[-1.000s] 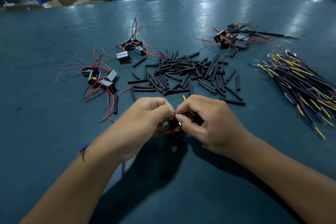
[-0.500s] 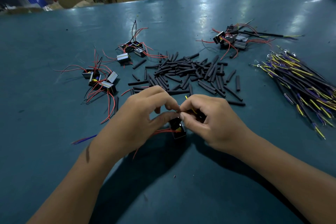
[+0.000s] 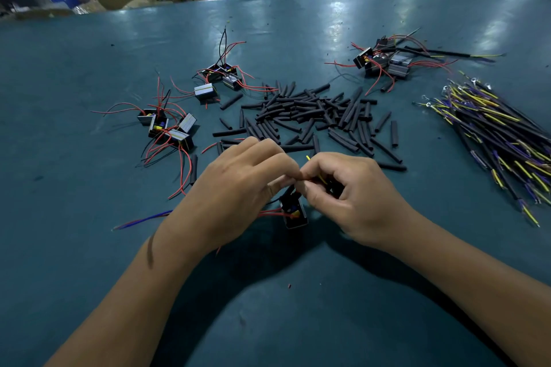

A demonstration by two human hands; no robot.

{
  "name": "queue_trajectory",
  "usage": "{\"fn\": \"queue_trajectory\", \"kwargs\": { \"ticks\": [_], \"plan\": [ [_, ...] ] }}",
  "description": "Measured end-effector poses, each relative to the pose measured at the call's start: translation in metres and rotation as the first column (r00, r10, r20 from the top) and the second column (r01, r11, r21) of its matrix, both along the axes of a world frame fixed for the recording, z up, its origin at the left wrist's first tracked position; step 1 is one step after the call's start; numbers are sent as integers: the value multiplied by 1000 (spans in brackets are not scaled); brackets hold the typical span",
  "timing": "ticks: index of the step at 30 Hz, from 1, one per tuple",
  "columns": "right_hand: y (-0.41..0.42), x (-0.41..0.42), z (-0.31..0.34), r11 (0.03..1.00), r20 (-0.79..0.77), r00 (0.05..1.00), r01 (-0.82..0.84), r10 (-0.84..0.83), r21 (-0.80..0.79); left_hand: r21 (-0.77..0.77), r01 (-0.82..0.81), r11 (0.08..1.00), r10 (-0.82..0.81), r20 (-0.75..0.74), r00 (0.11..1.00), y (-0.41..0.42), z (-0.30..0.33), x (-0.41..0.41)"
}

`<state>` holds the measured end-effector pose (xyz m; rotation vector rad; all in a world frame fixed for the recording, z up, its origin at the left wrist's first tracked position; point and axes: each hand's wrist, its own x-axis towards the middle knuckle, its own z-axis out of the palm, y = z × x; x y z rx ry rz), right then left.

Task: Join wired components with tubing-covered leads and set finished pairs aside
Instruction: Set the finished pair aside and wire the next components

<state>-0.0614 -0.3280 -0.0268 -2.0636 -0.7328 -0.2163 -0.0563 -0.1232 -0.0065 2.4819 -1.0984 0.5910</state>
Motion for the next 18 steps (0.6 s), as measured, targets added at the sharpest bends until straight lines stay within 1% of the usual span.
{"fn": "queue_trajectory", "kwargs": {
  "ticks": [4, 8, 12, 18],
  "plan": [
    [0, 1, 0, 1000, -17, 1000, -3, 4, 20, 23, 24, 999, -24, 10, 1000, 0, -1, -1],
    [-1, 2, -1, 999, -64, 998, -14, 17, 42, 33, 16, 999, -19, 95, 995, 2, -8, 2],
    [-1, 2, -1, 999, -75, 997, -22, 25, 46, 79, 2, 997, -17, 184, 983, 6, -14, 4],
    [0, 3, -1, 998, -94, 995, -18, 23, 52, 136, 24, 990, -56, 234, 971, 9, -11, 5]
  ]
}}
